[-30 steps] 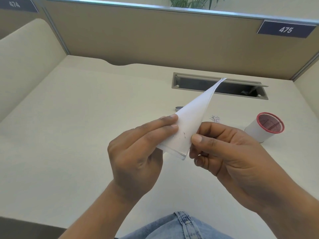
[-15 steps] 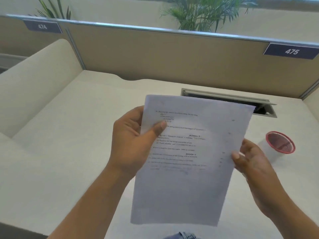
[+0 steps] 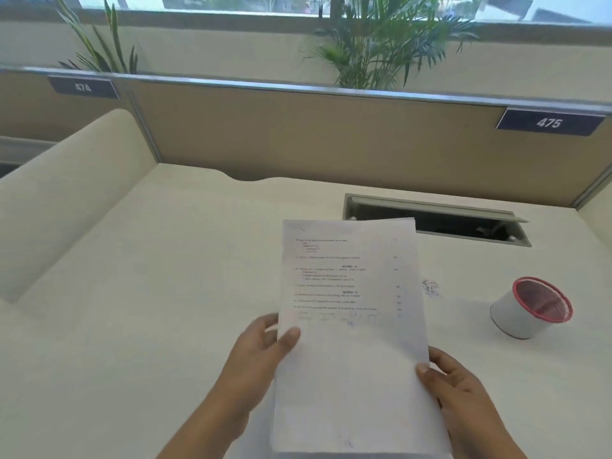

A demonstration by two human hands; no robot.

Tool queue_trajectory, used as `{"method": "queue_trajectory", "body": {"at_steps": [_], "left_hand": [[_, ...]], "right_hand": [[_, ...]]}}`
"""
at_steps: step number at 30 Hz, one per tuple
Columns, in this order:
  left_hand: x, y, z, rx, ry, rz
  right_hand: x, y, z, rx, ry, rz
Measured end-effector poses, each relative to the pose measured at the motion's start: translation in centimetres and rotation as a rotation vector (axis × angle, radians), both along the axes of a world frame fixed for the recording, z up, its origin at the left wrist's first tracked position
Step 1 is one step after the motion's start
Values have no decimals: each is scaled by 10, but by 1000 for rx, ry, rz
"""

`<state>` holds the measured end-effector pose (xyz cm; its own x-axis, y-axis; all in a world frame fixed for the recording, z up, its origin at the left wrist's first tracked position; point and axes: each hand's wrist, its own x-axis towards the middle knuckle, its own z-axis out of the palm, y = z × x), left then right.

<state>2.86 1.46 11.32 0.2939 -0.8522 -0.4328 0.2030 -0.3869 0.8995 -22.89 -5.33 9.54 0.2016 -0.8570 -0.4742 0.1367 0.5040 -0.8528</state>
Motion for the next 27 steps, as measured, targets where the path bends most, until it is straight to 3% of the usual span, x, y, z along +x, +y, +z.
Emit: {"method": "queue_trajectory", "body": {"at_steps": [5,8,13,21,24,27], "left_hand": [[6,24,-33,139,13,-99],[22,14,-42,119,-18,41],[56,-20,-42,63,-66,150],[123,-114,-63,52,-133,235],[140,-153,-76,47,-251,266],[149,-168,-99,92,-634,203]], "right_hand": [[16,-16,-8,51,-8,-32],[33,-29,-3,79,27,103],[64,-61,3,35,288,385],[134,-158,-22,-96,417,403],[161,-191,-35,-106,418,378],[177,-205,-52,-156,477,394]]}}
